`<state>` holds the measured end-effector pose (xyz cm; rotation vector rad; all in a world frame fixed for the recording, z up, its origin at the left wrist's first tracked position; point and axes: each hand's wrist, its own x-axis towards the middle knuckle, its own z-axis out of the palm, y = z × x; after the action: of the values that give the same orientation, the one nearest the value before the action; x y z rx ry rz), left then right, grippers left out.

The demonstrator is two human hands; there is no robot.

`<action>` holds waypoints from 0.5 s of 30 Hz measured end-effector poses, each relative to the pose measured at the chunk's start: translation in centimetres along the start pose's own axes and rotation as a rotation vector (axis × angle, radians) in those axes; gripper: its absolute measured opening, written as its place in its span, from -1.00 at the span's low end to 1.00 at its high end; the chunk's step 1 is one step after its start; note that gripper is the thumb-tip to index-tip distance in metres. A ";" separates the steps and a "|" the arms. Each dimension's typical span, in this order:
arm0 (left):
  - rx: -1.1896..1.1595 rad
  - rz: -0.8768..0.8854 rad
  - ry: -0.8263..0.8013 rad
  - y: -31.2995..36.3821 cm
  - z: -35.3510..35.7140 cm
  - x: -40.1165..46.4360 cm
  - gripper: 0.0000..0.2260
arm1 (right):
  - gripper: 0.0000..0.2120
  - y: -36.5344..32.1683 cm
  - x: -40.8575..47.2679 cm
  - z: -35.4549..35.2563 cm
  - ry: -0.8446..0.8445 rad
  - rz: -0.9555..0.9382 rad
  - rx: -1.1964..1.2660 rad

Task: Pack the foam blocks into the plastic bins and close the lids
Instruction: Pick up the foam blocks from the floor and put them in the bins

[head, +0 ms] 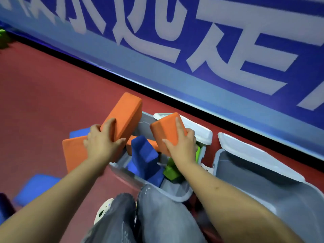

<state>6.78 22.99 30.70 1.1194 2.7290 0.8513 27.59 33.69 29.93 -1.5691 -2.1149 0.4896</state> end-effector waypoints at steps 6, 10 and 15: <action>-0.002 0.030 -0.046 -0.2 4.9 3.4 -0.32 | -0.20 1.7 1.9 3.9 -0.111 -0.017 -0.056; -0.013 0.045 -0.079 -1.3 7.5 4.5 -0.32 | -0.19 2.4 2.9 5.9 -0.152 -0.001 -0.070; -0.135 -0.010 -0.222 -3.7 10.5 6.2 -0.17 | -0.19 3.4 4.6 8.6 -0.314 0.061 -0.125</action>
<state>2.69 29.90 20.81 1.1001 2.4572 0.8404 24.40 38.94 21.69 -1.7256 -2.3741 0.6745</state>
